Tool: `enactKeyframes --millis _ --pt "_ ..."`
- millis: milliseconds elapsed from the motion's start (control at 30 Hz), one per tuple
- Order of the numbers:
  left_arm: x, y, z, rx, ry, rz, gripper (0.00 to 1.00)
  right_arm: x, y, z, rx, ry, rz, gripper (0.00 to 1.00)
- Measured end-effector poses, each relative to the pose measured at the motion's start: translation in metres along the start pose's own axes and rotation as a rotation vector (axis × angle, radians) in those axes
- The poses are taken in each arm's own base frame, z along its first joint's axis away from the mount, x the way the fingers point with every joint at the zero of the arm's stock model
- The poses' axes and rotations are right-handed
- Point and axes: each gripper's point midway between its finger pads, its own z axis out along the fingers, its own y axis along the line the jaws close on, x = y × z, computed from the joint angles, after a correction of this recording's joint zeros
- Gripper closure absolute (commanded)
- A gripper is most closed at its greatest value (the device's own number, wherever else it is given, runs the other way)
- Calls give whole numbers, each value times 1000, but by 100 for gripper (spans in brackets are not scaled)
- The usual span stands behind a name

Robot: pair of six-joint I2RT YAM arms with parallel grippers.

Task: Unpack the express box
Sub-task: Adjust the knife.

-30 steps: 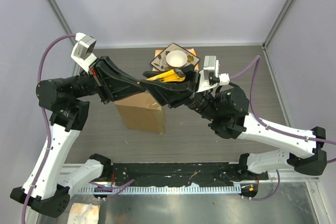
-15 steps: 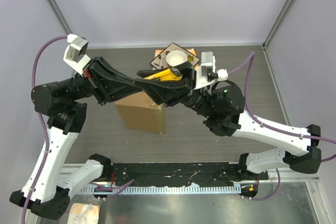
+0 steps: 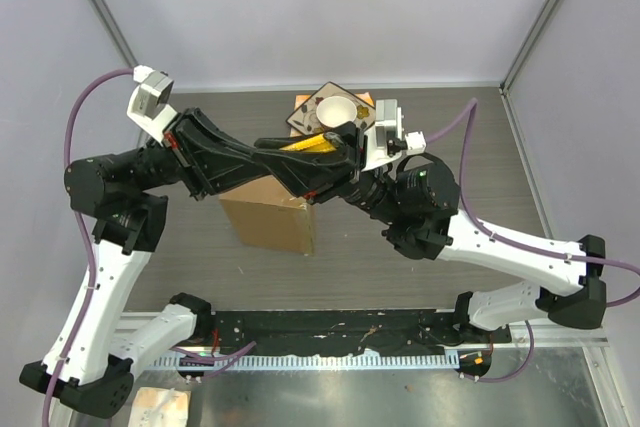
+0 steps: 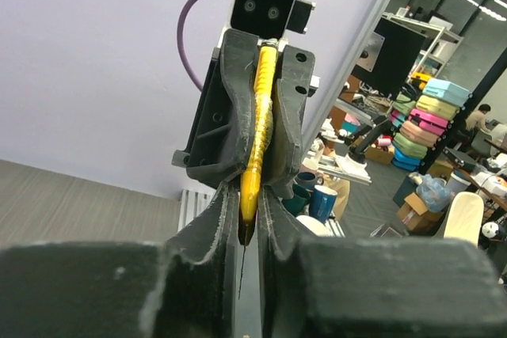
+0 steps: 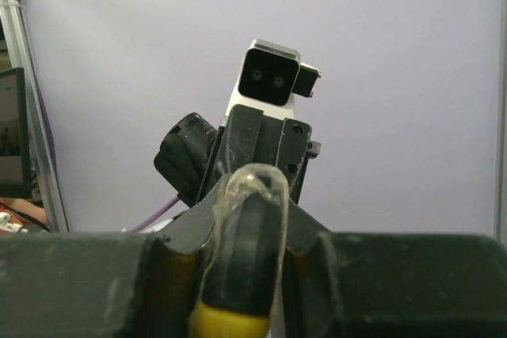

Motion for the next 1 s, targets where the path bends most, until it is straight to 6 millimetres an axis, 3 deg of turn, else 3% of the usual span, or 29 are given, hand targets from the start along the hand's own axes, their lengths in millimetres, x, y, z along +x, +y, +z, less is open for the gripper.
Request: enactKeyframes --millis 33,67,100,200,300,467,533,633,733,833,1000 --pt "1 0 0 1 6 6 25 1 0 -1 2 7 -4 99" --pt "3 1 0 1 14 7 9 3 -1 -2 6 24 -18 99" --pt "8 2 -2 3 40 14 0 3 -4 -4 20 39 -40 99" --pt "26 8 -7 5 133 36 0 -2 -19 -14 92 83 -111 99" --pt "46 23 -15 -22 244 109 0 -20 -30 -30 159 114 -176 99" --pt "78 65 -41 -155 413 327 0 -65 -38 -67 259 122 -251 99" --pt "99 83 -59 -205 503 410 0 -71 -42 -80 293 139 -267 99" --pt "128 107 -87 -253 631 532 0 -70 -48 -95 334 175 -282 99" --pt "153 119 -113 -274 739 617 0 -54 -55 -107 364 234 -293 99" --pt "164 128 -128 -271 818 697 0 -31 -61 -117 382 304 -300 99" --pt "167 142 -136 -264 879 780 0 3 -68 -129 391 413 -307 99"
